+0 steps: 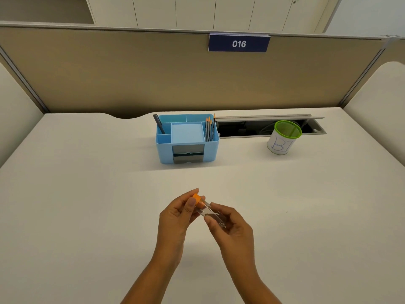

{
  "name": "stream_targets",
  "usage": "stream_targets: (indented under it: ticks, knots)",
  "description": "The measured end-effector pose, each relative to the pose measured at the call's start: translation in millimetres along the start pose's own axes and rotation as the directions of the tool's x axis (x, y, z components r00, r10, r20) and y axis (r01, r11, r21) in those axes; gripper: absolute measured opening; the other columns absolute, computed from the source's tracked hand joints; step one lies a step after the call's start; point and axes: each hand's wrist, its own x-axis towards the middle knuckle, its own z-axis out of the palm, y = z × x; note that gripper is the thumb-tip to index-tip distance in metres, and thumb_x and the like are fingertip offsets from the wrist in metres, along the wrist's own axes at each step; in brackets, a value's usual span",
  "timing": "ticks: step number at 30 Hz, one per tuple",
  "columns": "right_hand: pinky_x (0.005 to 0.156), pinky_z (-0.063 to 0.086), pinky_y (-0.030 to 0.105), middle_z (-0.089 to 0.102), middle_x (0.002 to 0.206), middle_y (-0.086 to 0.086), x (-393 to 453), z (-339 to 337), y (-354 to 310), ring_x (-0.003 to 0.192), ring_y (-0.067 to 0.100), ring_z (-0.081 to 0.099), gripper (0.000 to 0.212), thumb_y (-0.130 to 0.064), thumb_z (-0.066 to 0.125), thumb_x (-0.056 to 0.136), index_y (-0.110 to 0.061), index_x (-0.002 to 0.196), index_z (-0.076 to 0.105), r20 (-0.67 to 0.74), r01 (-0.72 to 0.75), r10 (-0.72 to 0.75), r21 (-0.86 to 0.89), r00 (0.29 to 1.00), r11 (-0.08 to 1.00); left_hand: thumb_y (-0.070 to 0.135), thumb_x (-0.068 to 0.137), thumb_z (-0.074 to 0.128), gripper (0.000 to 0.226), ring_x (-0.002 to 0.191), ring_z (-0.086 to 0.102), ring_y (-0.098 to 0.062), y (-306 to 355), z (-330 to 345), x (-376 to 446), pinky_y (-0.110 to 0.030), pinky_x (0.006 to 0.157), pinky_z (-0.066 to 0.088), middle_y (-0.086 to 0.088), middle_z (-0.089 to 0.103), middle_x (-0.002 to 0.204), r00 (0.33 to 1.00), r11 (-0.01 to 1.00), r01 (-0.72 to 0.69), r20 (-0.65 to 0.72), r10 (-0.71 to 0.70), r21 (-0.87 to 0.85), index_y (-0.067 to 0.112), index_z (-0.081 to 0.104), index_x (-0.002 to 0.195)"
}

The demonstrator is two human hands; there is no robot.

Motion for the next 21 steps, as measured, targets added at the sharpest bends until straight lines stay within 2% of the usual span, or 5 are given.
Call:
stream_targets:
  ticks: [3,6,11,16,21]
  knots:
    - [0.073,0.056,0.020,0.075,0.091,-0.007,1,-1,-7,0.088,0.012,0.070,0.021,-0.022,0.072,0.073,-0.027,0.094,0.070,0.030,-0.161,0.159,0.151,0.987,0.975,0.038,0.067,0.057,0.032,0.094,0.067,-0.016,5,2,0,-0.024,0.081,0.054,0.007,0.073,0.096,0.999,1.000,-0.018,0.047,0.018,0.003,0.030,0.066,0.097]
    - [0.070,0.057,0.023,0.076,0.087,0.003,0,1,-11,0.074,0.017,0.070,0.034,-0.033,0.066,0.067,-0.018,0.098,0.070,0.093,-0.297,0.282,0.302,0.955,0.906,0.035,0.070,0.056,0.031,0.095,0.067,-0.016,8,2,0,-0.021,0.079,0.054,0.008,0.073,0.097,0.996,1.000,-0.023,0.088,0.025,-0.013,0.029,0.065,0.100]
    - [0.053,0.057,0.023,0.071,0.062,0.005,2,4,-20,0.044,0.009,0.056,0.029,-0.034,0.051,0.085,-0.012,0.091,0.069,0.147,-0.446,0.425,0.404,0.893,0.798,0.032,0.072,0.054,0.030,0.093,0.067,-0.012,13,3,-1,-0.016,0.073,0.052,0.013,0.074,0.093,0.989,0.999,-0.034,0.142,0.033,-0.002,0.028,0.064,0.100]
    - [0.039,0.049,0.020,0.049,0.046,0.004,1,2,-23,0.033,0.007,0.040,0.043,-0.043,0.047,0.088,-0.006,0.096,0.068,0.267,-0.627,0.579,0.487,0.770,0.608,0.030,0.074,0.053,0.034,0.094,0.067,-0.014,19,3,-3,-0.017,0.072,0.052,0.010,0.074,0.095,0.974,0.999,-0.022,0.224,0.017,0.023,0.021,0.063,0.106]
    - [0.028,0.030,0.012,0.031,0.036,-0.001,-6,4,-25,0.025,0.005,0.027,0.042,-0.043,0.054,0.081,-0.007,0.067,0.071,0.493,-0.775,0.626,0.548,0.603,0.315,0.026,0.084,0.049,0.024,0.094,0.067,-0.023,26,4,-4,-0.024,0.073,0.054,-0.002,0.073,0.098,0.933,0.998,0.067,0.354,-0.059,-0.011,0.017,0.064,0.101]
